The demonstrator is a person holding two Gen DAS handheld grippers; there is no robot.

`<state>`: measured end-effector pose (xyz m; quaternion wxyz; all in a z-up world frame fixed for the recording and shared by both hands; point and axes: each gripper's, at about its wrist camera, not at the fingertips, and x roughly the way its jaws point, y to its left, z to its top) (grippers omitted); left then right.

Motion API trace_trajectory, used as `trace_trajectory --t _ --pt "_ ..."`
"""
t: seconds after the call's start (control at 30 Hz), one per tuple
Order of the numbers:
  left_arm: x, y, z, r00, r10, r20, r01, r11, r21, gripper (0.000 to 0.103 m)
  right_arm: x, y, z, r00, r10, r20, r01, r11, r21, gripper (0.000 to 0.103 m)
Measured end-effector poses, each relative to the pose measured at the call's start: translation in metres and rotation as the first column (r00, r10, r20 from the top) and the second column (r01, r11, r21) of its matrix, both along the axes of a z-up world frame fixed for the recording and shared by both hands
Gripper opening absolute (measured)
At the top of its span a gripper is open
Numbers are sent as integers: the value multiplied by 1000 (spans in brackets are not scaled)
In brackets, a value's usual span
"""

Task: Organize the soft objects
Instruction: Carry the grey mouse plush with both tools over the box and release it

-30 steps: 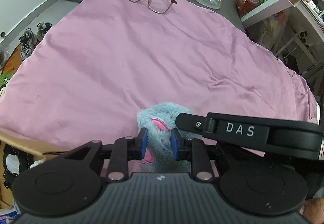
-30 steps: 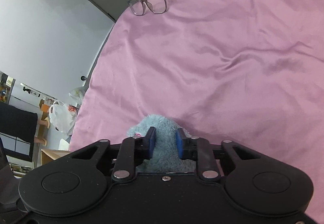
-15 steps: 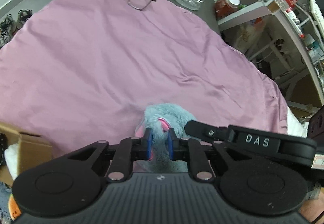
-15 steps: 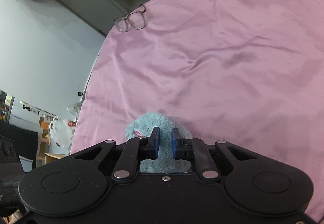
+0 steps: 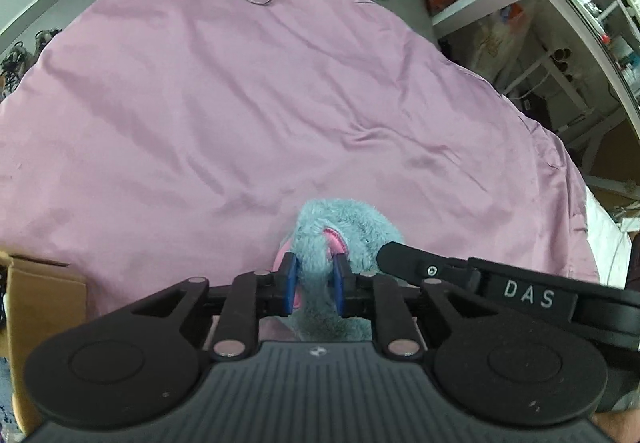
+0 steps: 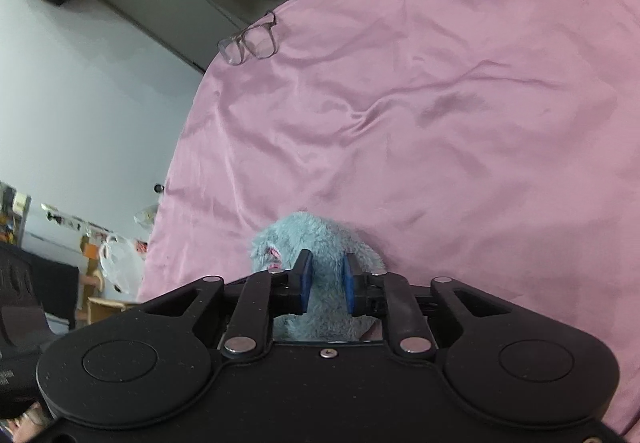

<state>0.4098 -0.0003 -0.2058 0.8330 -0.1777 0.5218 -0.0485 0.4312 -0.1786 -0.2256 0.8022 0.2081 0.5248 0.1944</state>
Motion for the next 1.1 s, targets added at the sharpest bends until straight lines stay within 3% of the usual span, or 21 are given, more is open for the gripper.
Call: trace_trajectory --t 0.4,1.1 --pt "-4 4 6 1000 6 18 -5 999 -35 10 -7 11 21 998 5 65 1 996 -88 12" --pt "-71 15 77 990 -49 130 56 997 -53 9 -85 22 93 981 -12 193 34 993 -112 12"
